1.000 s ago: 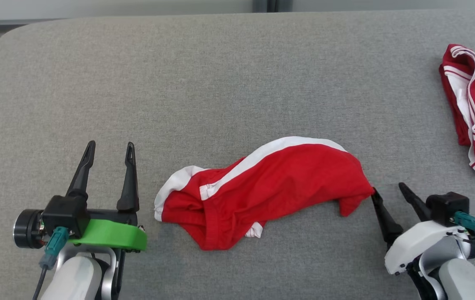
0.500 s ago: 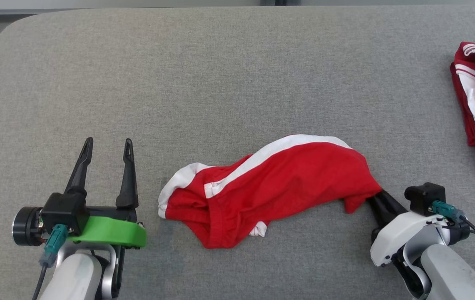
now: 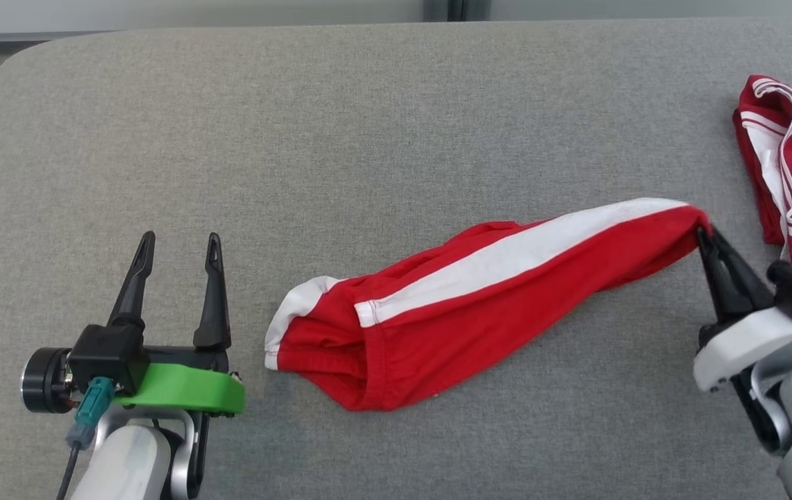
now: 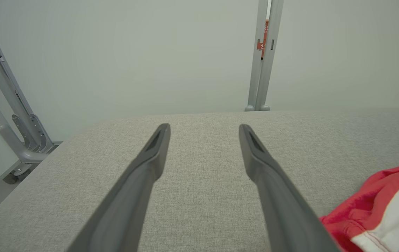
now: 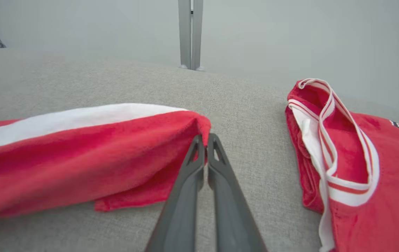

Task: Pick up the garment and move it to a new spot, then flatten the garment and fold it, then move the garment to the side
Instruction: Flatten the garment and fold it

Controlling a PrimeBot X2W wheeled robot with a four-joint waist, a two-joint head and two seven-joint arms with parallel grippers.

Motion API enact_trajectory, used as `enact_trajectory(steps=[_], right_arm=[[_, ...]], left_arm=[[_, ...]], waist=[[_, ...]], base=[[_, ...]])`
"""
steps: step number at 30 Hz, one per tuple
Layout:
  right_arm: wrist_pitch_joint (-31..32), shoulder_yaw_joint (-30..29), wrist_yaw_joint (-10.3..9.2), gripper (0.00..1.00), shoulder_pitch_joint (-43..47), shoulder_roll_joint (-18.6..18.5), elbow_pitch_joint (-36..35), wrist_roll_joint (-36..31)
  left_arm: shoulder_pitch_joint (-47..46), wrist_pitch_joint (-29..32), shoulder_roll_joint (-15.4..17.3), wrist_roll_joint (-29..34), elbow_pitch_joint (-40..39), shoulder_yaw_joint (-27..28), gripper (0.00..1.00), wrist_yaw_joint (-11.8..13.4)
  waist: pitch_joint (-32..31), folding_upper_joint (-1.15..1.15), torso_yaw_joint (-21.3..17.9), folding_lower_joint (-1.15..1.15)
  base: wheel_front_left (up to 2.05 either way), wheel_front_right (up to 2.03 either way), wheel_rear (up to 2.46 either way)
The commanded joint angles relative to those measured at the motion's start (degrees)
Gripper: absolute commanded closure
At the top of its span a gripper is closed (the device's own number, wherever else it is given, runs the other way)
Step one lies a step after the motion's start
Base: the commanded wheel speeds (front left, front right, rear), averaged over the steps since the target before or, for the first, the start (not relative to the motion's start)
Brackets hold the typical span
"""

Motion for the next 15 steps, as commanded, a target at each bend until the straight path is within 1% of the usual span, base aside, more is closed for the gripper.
enact_trajectory(steps=[1,5,8,10,11,12,13,15], right_arm=[[0.40,1.10,-0.12,1.00,3.04,0.15,-0.44,-1.13],[2.70,5.03,-0.12,1.00,8.94,1.39,-1.68,-2.56],[3.59,6.10,-0.12,1.00,13.30,3.21,-1.35,-1.77],[3.22,5.64,-0.11,1.00,15.20,4.66,-1.23,-0.98],[2.88,5.19,-0.11,0.94,15.52,5.19,-1.54,-0.95],[2.29,4.51,-0.10,0.11,15.70,5.93,-2.24,-0.68],[1.79,4.01,-0.10,0.00,15.65,6.37,-3.01,-0.48],[0.88,2.70,-0.12,0.00,15.29,6.89,-5.36,-0.47]], left_arm=[[0.61,-0.16,0.01,0.31,0.03,0.26,0.00,-0.28],[0.82,-0.16,-0.25,0.52,0.21,0.66,0.00,-0.56],[1.05,-0.16,-0.42,0.69,0.28,0.90,0.00,-0.61],[1.18,-0.16,-0.45,0.72,0.38,1.15,0.00,-0.60],[1.22,-0.16,-0.43,0.79,0.40,1.24,0.00,-0.56],[1.29,-0.16,-0.39,0.88,0.46,1.32,0.00,-0.55],[1.40,-0.16,-0.31,0.93,0.55,1.41,0.00,-0.52],[1.74,-0.16,-0.13,1.06,0.73,1.58,0.00,-0.35]], waist=[[-0.11,0.00,-0.04,0.00],[-0.15,0.00,-0.12,0.00],[-0.25,0.00,-0.34,0.00],[-0.26,0.00,-0.62,0.00],[-0.27,0.00,-0.81,0.00],[-0.34,0.00,-1.01,0.00],[-0.46,0.00,-1.20,0.00],[-0.89,0.00,-1.60,0.00]], base=[[0.00,0.00,0.00],[0.00,0.00,0.00],[0.00,0.00,0.00],[0.00,0.00,0.00],[0.00,0.00,0.00],[0.00,0.00,0.00],[0.00,0.00,0.00],[0.00,0.00,0.00]])
